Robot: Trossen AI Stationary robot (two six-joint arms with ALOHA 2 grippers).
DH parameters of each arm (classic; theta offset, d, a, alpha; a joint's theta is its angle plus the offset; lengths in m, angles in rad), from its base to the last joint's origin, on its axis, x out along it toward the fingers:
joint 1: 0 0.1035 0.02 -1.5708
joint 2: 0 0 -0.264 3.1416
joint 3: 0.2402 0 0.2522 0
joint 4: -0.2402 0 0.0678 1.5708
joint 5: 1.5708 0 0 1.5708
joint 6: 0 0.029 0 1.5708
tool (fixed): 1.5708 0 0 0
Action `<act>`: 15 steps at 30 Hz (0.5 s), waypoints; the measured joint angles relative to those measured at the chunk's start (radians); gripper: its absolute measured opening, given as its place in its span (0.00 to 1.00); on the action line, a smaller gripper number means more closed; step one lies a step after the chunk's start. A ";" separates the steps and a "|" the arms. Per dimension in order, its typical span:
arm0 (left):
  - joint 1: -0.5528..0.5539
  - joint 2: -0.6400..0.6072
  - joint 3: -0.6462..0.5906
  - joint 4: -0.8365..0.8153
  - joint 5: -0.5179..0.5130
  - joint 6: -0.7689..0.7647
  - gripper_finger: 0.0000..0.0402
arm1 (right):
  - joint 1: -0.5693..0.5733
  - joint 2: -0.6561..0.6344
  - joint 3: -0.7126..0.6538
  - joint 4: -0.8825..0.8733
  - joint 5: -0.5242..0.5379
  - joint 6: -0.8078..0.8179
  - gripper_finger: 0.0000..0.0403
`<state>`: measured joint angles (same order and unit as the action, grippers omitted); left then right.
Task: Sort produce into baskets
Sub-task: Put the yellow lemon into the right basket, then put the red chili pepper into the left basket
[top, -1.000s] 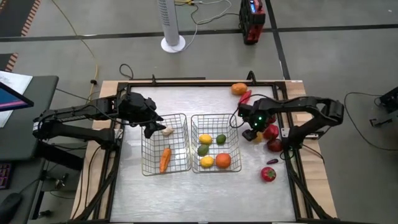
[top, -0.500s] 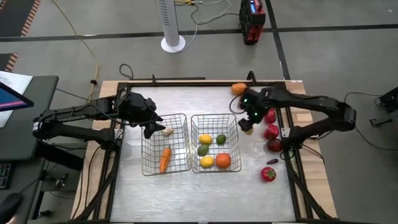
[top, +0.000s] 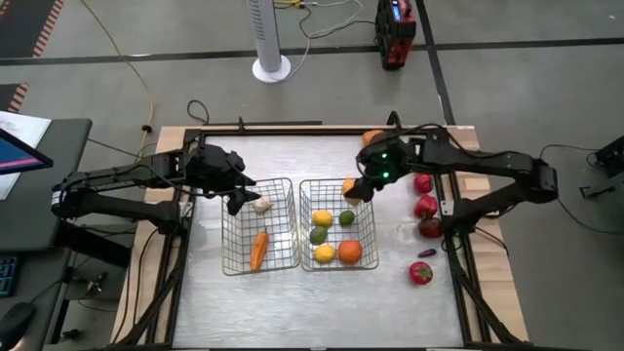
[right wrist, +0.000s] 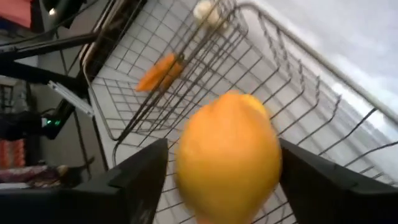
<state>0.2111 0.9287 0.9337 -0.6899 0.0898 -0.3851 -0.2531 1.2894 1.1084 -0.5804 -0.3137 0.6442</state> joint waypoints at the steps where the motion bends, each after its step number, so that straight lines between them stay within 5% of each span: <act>1: 0.000 0.000 0.000 0.000 0.001 0.001 0.58 | 0.000 0.009 0.000 0.002 -0.012 0.009 0.82; 7: 0.000 0.000 0.000 0.000 0.006 0.015 0.58 | -0.030 0.025 0.000 -0.104 0.020 0.022 0.95; 15: 0.000 0.000 0.000 0.000 0.050 0.003 0.58 | -0.193 0.028 0.000 -0.227 0.382 0.091 0.91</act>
<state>0.2111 0.9287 0.9340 -0.6899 0.1402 -0.3824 -0.4461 1.3170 1.1084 -0.8069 0.0679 0.7348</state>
